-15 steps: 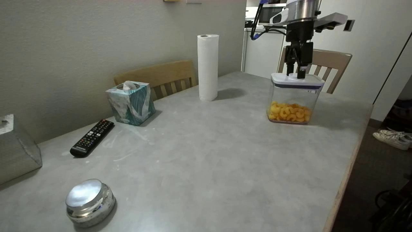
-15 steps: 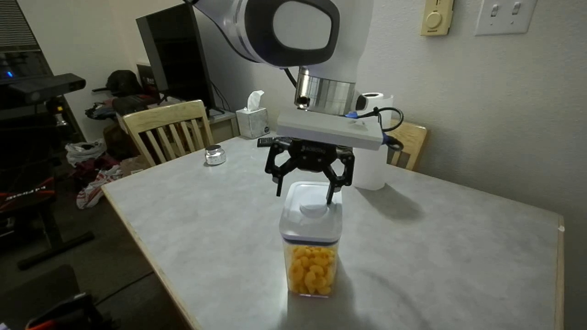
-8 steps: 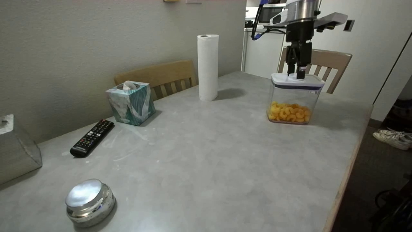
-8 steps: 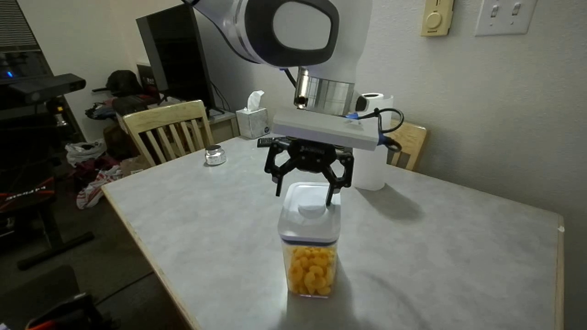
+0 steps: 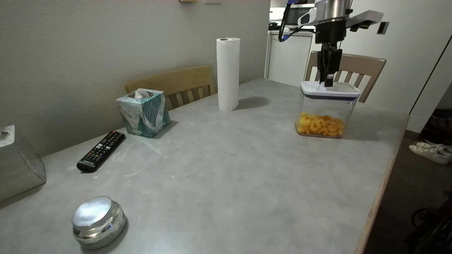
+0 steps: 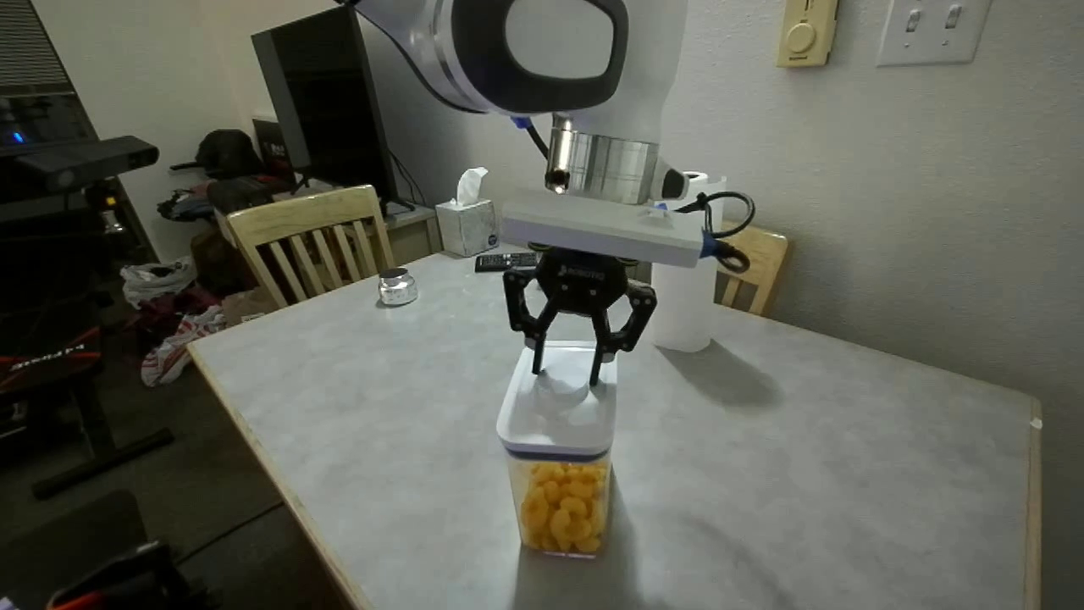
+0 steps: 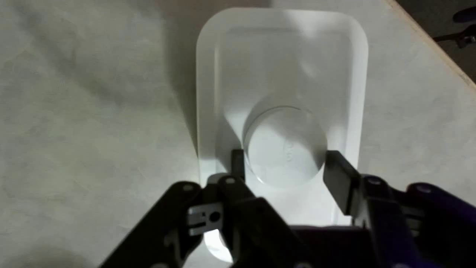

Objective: Push the button on the lid then take it off the container

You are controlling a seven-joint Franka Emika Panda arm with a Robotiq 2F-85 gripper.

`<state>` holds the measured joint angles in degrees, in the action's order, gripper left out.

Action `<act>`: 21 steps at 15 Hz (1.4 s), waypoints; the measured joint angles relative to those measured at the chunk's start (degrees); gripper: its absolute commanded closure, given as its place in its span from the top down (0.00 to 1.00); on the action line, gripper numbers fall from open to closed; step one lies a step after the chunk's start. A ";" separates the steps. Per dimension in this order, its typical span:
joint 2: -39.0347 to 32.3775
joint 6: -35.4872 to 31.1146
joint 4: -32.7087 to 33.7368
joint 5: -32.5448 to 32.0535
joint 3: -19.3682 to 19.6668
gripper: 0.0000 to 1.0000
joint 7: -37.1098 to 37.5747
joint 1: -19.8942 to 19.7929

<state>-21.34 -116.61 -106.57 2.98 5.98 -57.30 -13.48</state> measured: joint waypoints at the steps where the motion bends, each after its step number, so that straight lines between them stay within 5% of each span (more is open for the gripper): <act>1: 0.04 0.00 0.00 -0.41 0.00 0.19 0.71 0.00; 4: 0.09 -0.07 0.00 -1.22 0.01 0.02 3.10 0.01; 10: 0.05 -0.37 -0.06 -3.07 0.08 0.00 10.55 0.19; 11: 0.05 -0.43 -0.05 -3.18 0.08 0.26 11.92 0.24; 14: -0.01 -0.74 0.01 -3.18 0.08 0.39 15.53 0.26; 21: -0.03 -0.69 0.18 -3.17 0.01 0.90 19.20 0.29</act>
<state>-21.37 -117.30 -106.40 -0.19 5.98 -38.10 -13.18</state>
